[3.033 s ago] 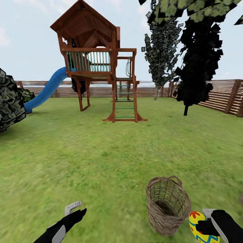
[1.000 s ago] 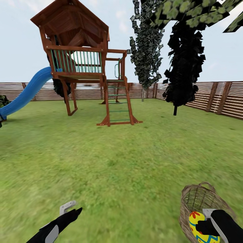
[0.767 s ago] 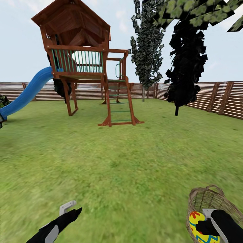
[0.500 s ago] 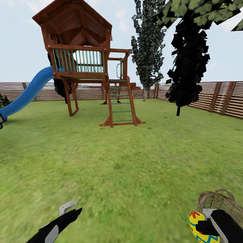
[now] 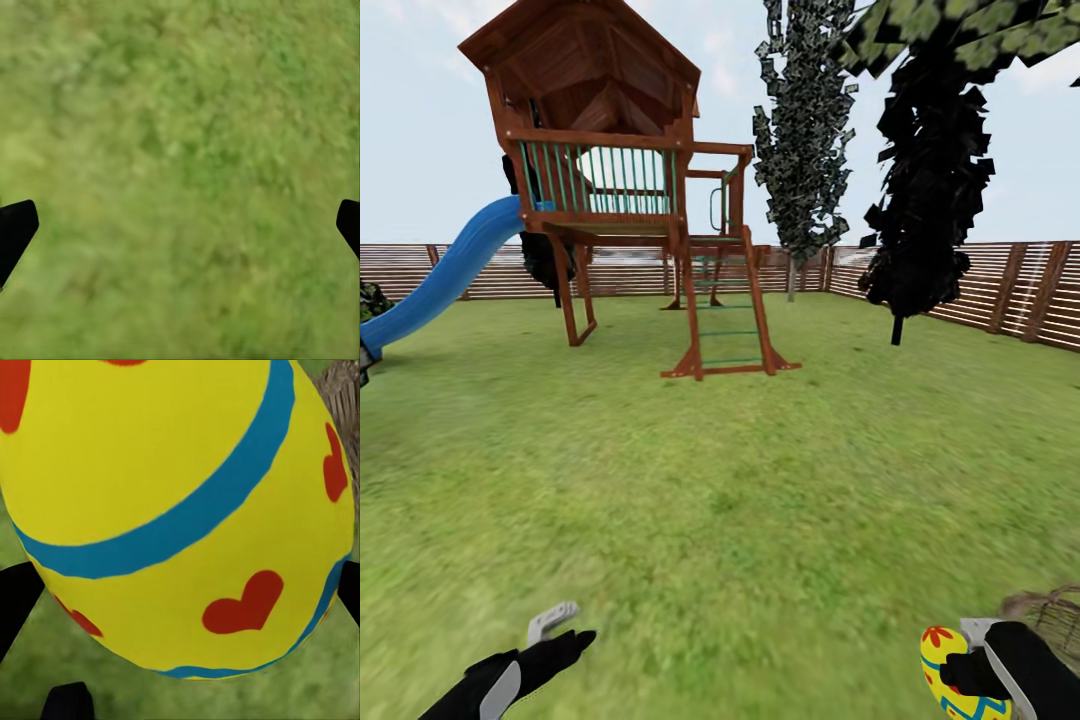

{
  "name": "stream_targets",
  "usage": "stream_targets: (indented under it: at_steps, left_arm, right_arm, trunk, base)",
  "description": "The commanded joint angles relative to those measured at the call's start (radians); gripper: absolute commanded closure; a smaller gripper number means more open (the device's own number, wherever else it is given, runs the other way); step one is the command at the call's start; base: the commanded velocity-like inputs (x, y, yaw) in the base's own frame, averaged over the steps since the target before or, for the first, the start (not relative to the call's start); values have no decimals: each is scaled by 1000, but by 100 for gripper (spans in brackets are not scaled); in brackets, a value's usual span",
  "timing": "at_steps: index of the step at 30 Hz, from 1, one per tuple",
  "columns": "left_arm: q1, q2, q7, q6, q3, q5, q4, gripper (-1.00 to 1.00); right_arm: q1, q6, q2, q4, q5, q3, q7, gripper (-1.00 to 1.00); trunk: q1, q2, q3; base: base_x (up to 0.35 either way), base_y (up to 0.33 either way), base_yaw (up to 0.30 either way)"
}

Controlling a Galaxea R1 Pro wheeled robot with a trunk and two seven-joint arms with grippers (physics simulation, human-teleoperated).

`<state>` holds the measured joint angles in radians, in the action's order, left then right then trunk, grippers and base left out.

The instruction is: Take the three Easter eggs out of the wicker basket on the lawn in the garden, then place them on the lawn next to a single tree (choose any tree) so that all three eggs are next to the same tree and none are left in the basket.

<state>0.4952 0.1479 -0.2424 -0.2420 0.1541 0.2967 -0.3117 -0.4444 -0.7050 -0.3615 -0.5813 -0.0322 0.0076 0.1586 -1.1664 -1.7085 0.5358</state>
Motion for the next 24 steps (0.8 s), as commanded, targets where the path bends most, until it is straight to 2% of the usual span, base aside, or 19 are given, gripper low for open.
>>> stream_targets:
  at_steps: [1, 24]
  left_arm:
    - [1, 0, -3, -10, 6, 7, -1, -100]
    - [1, -5, -3, -11, 5, 7, 0, -100]
  right_arm:
    - [0, -5, -1, -1, -3, 1, 1, 100]
    - [0, -3, 1, -1, 0, 9, 0, 100]
  trunk:
    - [0, -1, 1]
    - [0, -1, 1]
  base:
    - [297, 199, 0]
    - [325, 135, 0]
